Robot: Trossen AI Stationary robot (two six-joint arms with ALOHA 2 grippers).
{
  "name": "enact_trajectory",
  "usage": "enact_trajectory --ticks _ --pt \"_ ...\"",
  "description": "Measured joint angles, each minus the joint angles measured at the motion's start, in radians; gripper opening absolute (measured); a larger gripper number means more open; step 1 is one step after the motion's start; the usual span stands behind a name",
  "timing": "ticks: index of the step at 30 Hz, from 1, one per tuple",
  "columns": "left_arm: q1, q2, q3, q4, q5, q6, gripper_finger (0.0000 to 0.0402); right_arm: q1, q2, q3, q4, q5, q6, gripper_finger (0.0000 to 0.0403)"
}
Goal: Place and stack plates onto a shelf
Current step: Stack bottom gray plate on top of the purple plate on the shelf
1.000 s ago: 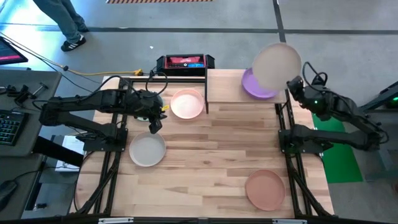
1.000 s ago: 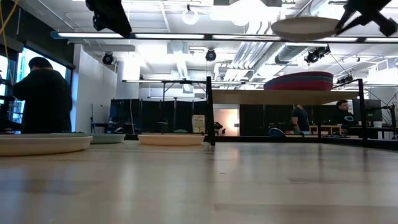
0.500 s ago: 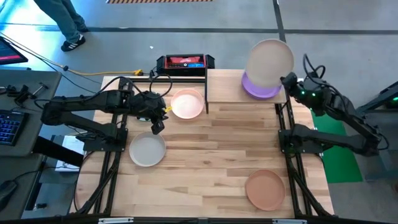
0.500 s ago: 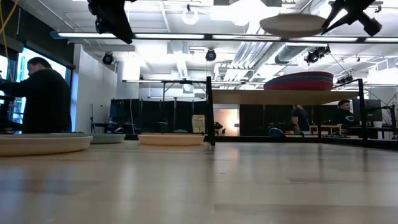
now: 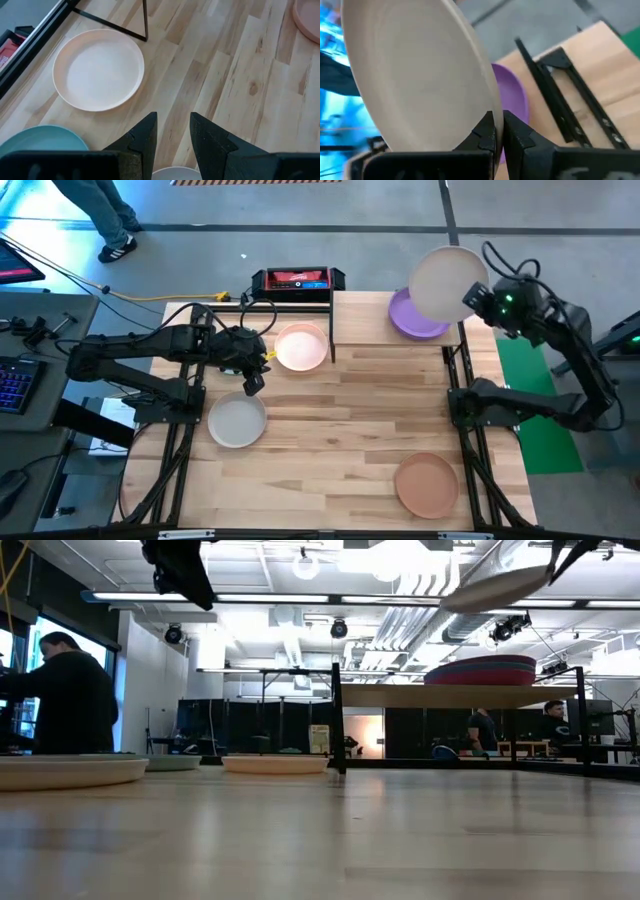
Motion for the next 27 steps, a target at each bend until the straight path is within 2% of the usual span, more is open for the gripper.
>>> enact_trajectory --ticks 13,18,27 --pt "0.000 0.000 0.000 0.000 0.000 0.000 0.0106 -0.247 0.186 -0.003 -0.012 -0.350 -0.140 0.0000" --pt "0.000 0.000 0.000 -0.002 0.000 0.000 0.0106 -0.284 0.227 -0.004 -0.079 -0.394 -0.161 0.0000" --pt "0.000 0.000 0.001 -0.002 0.000 0.028 0.0106 -0.317 0.228 -0.004 -0.061 -0.395 -0.183 0.0000"
